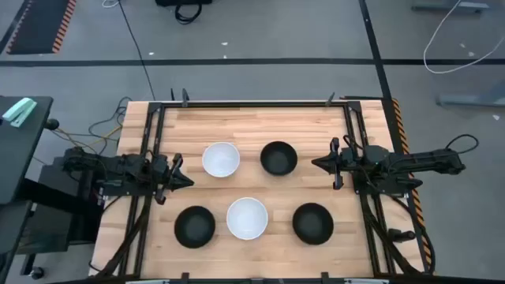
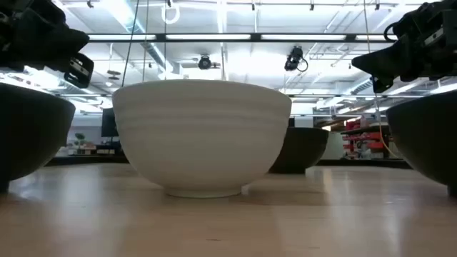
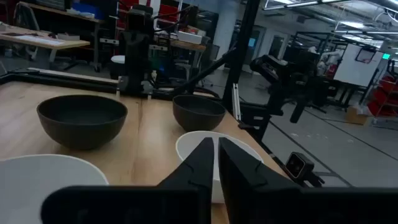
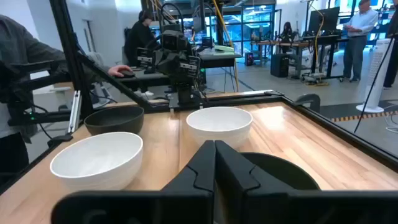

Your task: Nest bowls inside each other

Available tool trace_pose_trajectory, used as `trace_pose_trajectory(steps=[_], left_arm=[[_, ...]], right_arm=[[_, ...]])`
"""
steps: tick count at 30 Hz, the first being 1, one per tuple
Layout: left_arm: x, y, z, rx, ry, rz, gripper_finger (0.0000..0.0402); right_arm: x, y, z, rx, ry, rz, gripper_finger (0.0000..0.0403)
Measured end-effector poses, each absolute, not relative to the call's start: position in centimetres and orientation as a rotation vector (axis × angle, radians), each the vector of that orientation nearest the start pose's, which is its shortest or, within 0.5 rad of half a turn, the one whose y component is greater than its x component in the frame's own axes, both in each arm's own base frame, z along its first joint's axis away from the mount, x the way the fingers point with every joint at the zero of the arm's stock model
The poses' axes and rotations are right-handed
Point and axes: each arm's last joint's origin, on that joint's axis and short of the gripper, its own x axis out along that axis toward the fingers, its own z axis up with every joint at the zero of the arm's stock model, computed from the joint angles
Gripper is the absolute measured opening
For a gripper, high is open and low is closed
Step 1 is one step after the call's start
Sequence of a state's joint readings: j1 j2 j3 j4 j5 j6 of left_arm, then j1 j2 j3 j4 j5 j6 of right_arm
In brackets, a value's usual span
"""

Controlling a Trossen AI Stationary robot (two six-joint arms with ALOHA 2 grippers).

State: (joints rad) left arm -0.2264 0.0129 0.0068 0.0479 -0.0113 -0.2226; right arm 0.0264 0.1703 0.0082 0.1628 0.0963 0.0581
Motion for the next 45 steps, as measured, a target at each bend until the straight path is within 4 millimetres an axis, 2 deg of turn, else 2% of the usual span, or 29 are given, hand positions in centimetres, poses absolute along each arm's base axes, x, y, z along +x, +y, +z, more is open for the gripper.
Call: trace_pose_trajectory(steps=[17,30,38,45], left_arm=[[9.56,-2.17,16.94,-0.227,-0.017,-0.219,0.0036],[9.56,-2.17,16.95,-0.227,-0.018,-0.219,0.0023],[9.56,-2.16,16.95,-0.227,-0.017,-0.219,0.0034],[9.53,-2.1,17.59,-0.134,-0.095,-0.202,0.0031]], right_arm=[[10.79,0.0,16.8,0.058,-0.003,-0.07,0.0014],[10.79,0.01,16.8,0.058,-0.003,-0.07,0.0014],[10.79,0.0,16.8,0.058,-0.003,-0.07,0.0014],[10.79,0.01,16.79,0.058,-0.002,-0.07,0.0014]])
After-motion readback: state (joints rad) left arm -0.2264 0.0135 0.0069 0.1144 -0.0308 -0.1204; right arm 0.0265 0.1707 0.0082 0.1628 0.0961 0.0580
